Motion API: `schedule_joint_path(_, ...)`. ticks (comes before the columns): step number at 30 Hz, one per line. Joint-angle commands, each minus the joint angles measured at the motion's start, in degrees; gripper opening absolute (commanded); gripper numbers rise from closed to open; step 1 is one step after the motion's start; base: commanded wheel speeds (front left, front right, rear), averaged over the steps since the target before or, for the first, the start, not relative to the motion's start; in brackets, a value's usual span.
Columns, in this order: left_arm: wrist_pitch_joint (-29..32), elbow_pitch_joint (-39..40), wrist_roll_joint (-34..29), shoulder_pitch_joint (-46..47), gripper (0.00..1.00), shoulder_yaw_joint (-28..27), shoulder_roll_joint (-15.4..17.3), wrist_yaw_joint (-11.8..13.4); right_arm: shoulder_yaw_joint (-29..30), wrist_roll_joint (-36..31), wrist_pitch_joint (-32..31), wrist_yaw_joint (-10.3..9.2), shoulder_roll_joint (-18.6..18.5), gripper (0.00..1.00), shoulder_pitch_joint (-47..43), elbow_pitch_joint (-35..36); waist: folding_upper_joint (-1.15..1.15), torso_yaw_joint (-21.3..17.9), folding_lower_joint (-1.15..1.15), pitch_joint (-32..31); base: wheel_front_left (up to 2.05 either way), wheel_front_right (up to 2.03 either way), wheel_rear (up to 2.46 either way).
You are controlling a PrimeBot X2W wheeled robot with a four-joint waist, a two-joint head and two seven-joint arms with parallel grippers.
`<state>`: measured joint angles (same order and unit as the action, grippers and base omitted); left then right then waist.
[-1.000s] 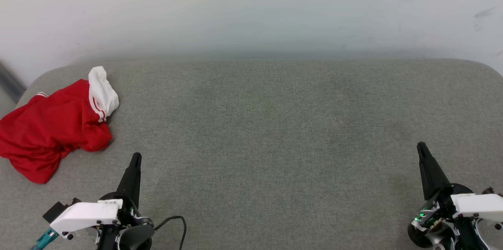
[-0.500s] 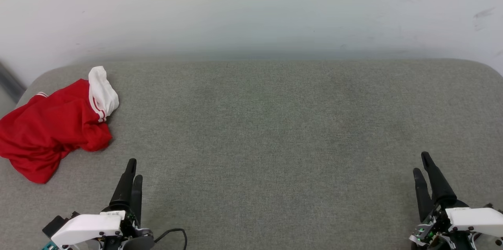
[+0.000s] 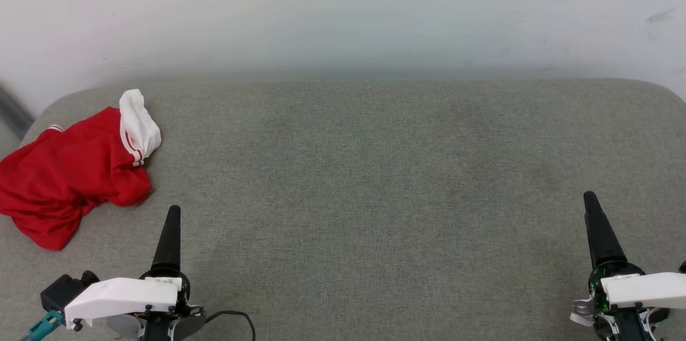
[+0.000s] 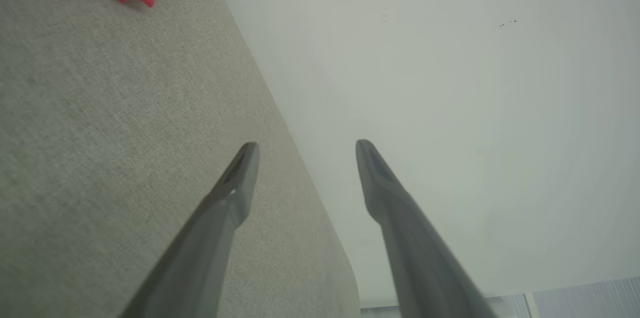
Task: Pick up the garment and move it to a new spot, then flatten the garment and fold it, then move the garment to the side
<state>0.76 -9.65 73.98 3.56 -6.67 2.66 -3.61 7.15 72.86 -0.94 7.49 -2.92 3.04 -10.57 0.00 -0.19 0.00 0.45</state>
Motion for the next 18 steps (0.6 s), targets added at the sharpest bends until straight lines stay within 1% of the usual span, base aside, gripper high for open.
schedule_joint_path(1,-0.60,1.69,-2.82,0.20,1.00,0.35,0.16,0.76,-0.17,-3.12,0.70,0.00,-0.03,1.00,0.26,2.01,0.00,-0.01,0.00,0.02,0.00,0.00,0.00)
schedule_joint_path(6,-1.76,2.71,-9.37,-0.44,1.00,1.64,0.17,2.64,-1.33,-10.91,1.87,0.00,-0.03,1.00,-0.40,3.97,0.00,-0.02,0.00,0.07,0.00,0.00,0.00)
schedule_joint_path(11,-2.85,3.04,-15.63,-1.16,1.00,2.95,0.18,3.77,-2.40,-18.05,2.98,0.00,-0.02,1.00,-1.30,5.02,0.00,0.00,0.00,0.10,0.00,0.00,0.00)
schedule_joint_path(18,-4.30,3.18,-23.64,-1.76,1.00,4.30,0.21,5.22,-2.94,-25.84,4.40,0.00,-0.01,1.00,-2.23,5.58,0.00,0.05,0.00,0.14,0.00,0.00,0.00)
